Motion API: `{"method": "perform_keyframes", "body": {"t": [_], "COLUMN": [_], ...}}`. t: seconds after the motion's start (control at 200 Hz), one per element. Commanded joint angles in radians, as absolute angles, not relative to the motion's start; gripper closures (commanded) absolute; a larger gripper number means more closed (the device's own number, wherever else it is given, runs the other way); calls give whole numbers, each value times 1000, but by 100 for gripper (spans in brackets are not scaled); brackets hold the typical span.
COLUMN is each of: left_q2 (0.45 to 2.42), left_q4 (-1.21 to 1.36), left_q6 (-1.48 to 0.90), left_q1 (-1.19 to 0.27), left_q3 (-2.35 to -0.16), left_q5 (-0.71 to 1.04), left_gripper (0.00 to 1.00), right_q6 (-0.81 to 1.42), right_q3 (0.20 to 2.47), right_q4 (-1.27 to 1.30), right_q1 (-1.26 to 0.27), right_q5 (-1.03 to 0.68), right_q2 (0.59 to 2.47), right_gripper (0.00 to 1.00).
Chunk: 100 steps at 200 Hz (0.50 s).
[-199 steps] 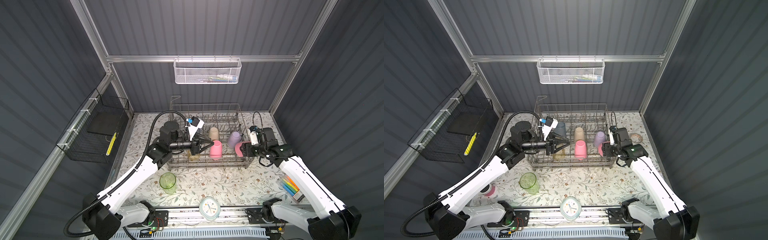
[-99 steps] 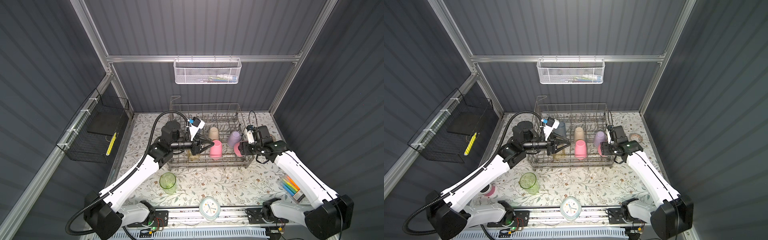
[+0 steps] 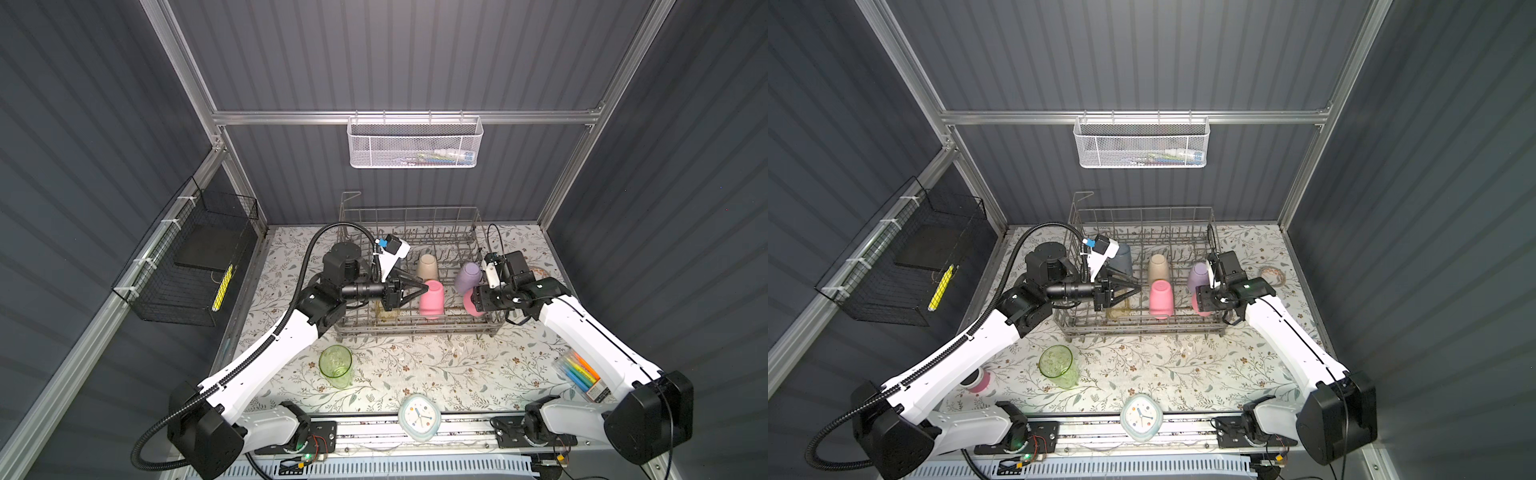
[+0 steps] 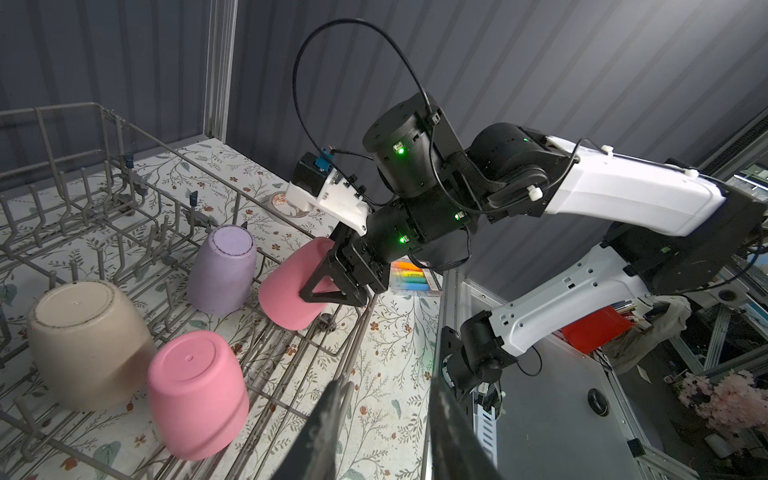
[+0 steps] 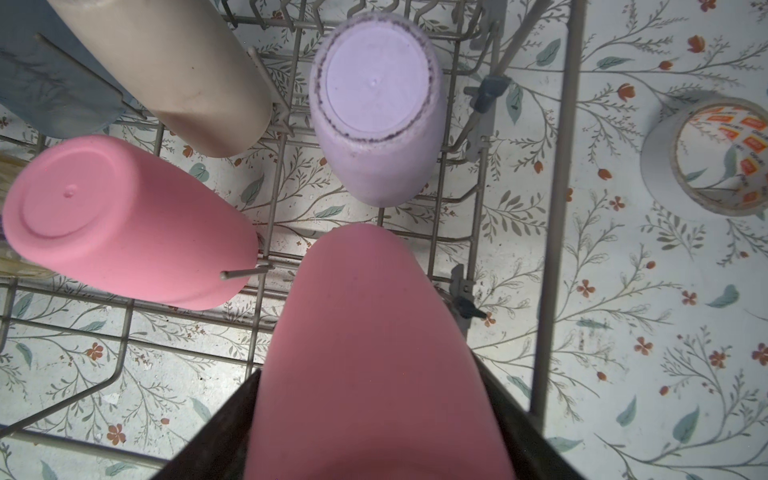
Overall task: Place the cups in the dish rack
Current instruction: 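Lower the pink cup upside down into the rack beside the lavender cup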
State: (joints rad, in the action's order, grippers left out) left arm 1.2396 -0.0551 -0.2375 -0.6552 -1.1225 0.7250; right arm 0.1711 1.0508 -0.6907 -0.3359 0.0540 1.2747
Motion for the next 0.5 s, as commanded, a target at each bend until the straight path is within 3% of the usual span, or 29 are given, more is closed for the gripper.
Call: {"method": "perform_keyframes", "body": {"t": [0.0, 0.495], "left_q2": [1241, 1232], "left_q4": [-75, -78], "left_q6": [-211, -206], "left_q1": [-652, -652], "left_q3": [-1115, -1094], "left_q5": [732, 733], "left_gripper": [64, 64], "right_q6": [166, 174], "right_q3": [1071, 1068], "right_q4": [-670, -665], "right_q1": [-346, -368], "right_q5": [79, 99], "right_q2": [1285, 1364], "right_gripper": [43, 41]}}
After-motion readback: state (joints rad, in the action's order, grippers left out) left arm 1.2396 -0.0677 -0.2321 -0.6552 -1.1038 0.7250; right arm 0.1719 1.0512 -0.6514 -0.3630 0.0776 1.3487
